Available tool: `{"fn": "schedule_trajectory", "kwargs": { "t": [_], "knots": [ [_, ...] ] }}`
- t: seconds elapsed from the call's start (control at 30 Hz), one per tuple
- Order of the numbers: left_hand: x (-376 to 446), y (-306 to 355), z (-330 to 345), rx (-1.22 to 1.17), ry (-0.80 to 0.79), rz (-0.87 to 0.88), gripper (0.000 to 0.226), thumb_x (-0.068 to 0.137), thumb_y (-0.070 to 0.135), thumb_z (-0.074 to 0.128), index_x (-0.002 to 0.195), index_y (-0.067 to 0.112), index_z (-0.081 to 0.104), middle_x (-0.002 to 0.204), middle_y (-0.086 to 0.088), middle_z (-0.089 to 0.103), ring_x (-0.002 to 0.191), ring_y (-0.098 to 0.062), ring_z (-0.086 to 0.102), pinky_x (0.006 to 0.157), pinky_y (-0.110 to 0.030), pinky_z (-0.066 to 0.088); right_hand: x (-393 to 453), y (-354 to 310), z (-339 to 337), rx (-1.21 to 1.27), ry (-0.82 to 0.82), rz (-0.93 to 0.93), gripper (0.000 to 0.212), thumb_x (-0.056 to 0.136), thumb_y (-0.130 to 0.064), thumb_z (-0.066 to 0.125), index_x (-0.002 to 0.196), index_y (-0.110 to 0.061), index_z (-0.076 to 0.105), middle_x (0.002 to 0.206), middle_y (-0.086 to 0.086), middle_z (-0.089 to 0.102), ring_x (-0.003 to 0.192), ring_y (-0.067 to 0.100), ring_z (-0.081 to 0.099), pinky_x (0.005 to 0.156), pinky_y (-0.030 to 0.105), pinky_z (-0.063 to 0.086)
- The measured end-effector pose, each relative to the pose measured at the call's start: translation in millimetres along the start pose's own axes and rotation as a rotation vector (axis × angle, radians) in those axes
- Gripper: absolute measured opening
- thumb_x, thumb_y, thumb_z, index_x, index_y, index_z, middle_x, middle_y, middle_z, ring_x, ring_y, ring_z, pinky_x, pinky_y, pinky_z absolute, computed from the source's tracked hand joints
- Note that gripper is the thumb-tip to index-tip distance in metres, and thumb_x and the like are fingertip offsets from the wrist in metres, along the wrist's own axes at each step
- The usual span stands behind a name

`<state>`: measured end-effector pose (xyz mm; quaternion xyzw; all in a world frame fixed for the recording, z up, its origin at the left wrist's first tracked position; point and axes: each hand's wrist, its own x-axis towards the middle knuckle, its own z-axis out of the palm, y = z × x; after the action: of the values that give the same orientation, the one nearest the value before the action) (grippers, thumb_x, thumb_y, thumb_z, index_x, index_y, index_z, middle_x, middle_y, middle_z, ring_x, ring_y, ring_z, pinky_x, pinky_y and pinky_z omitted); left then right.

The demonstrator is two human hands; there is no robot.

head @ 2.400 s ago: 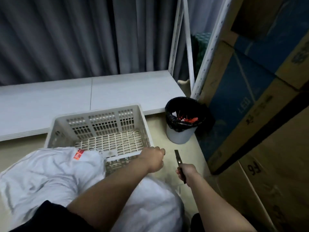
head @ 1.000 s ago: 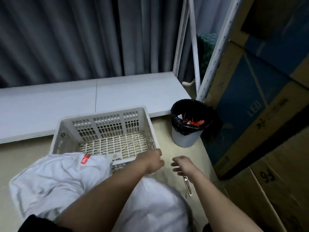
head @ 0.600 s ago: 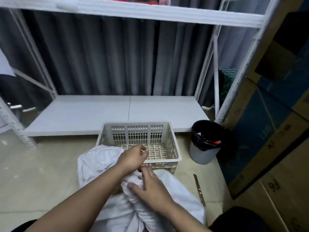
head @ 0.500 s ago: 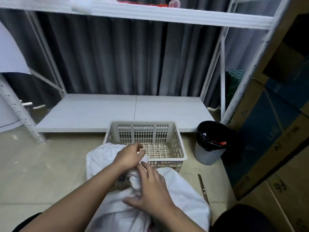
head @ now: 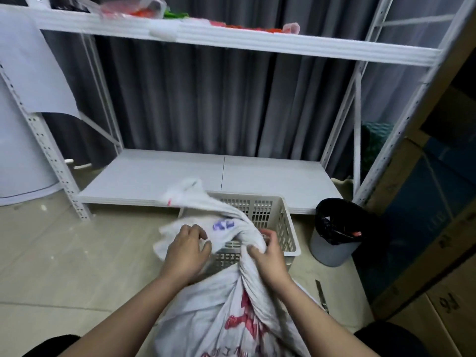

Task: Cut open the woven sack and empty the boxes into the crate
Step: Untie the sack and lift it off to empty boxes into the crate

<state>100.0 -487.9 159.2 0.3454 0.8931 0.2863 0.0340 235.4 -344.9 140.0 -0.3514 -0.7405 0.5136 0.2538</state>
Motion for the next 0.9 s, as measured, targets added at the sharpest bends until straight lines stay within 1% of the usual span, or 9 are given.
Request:
{"fn": "schedule_trajectory", "kwargs": {
  "t": [0.1,0.17,0.23,0.33,0.47,0.6,0.7,0.8,0.9],
  "knots": [
    [-3.9,7.7,-1.2,-0.009,0.043,0.048,0.008,0.088,0.03,0.056,0.09,0.022,0.056,0.096,0.0,0.061,0.094,-0.021,0.061,0.079,-0.035,0.048,14.5,-6.9,3.6,0.378,0.04,0.175,0.04,0.088,-0.009,0.063,0.123,-0.013,0.045,0.112,0.003,0.058,0.097,0.015,0.058,0.077,0.021,0.046],
    [-3.0,11.9,4.9,-0.006,-0.074,0.045,0.025,0.091,0.039,0.051,0.108,0.022,0.059,0.113,0.001,0.062,0.107,-0.018,0.059,0.089,-0.034,0.047,26.1,-11.7,8.1,0.57,0.042,0.332,0.031,0.09,-0.013,0.062,0.119,-0.01,0.052,0.114,0.014,0.063,0.094,0.023,0.062,0.081,0.032,0.05],
    [-2.8,19.2,12.0,-0.05,-0.239,0.03,0.049,0.094,0.05,0.044,0.135,0.023,0.045,0.139,0.0,0.048,0.127,-0.019,0.047,0.104,-0.032,0.038,32.4,-17.8,13.4,0.739,-0.058,0.475,0.025,0.091,-0.014,0.058,0.112,-0.002,0.058,0.095,0.019,0.068,0.075,0.027,0.065,0.07,0.032,0.054],
    [1.2,32.2,23.3,-0.2,-0.345,-0.005,0.077,0.084,0.07,0.038,0.146,0.026,0.03,0.15,-0.001,0.036,0.138,-0.021,0.034,0.112,-0.037,0.029,32.6,-35.4,16.7,0.813,-0.307,0.545,0.018,0.089,-0.013,0.054,0.089,0.002,0.064,0.067,0.015,0.069,0.056,0.025,0.067,0.056,0.029,0.058],
    [6.4,38.4,27.3,-0.144,-0.346,-0.094,0.105,0.057,0.083,0.027,0.146,0.026,0.026,0.148,0.0,0.041,0.137,-0.023,0.036,0.113,-0.041,0.026,44.0,-39.7,20.1,0.451,-0.224,0.43,0.032,0.093,-0.021,0.049,0.085,0.002,0.069,0.086,0.019,0.071,0.076,0.029,0.068,0.067,0.028,0.051],
    [7.3,41.1,35.9,-0.004,-0.352,-0.249,0.082,0.079,0.066,0.047,0.144,0.02,0.024,0.134,-0.007,0.056,0.121,-0.029,0.054,0.101,-0.036,0.041,45.5,-16.4,13.6,0.023,-0.091,0.291,0.041,0.085,-0.053,0.048,0.089,-0.014,0.062,0.096,0.011,0.068,0.096,0.033,0.063,0.082,0.035,0.048],
    [16.6,44.0,39.5,0.157,-0.272,-0.337,0.072,0.088,0.048,0.048,0.142,0.01,0.02,0.128,-0.012,0.059,0.116,-0.03,0.058,0.093,-0.034,0.043,28.3,-8.9,7.3,-0.018,-0.124,0.175,0.035,0.089,-0.051,0.055,0.109,-0.022,0.052,0.099,-0.01,0.058,0.096,0.015,0.058,0.087,0.033,0.048],
    [25.6,46.9,43.0,0.127,-0.31,-0.29,0.074,0.085,0.044,0.056,0.139,0.006,0.022,0.135,-0.014,0.05,0.122,-0.03,0.053,0.095,-0.035,0.043,21.1,5.3,15.7,-0.363,-0.278,0.07,0.045,0.084,-0.048,0.059,0.116,-0.017,0.056,0.114,-0.002,0.063,0.103,0.018,0.06,0.088,0.03,0.046],
    [31.7,41.4,42.8,-0.123,-0.402,-0.247,0.087,0.073,0.05,0.067,0.139,0.01,0.027,0.142,-0.009,0.042,0.127,-0.027,0.046,0.1,-0.033,0.041,29.0,6.3,9.8,-0.427,-0.154,0.084,0.026,0.097,-0.028,0.046,0.116,-0.012,0.053,0.112,0.005,0.063,0.1,0.025,0.059,0.075,0.025,0.045]
  ]
}}
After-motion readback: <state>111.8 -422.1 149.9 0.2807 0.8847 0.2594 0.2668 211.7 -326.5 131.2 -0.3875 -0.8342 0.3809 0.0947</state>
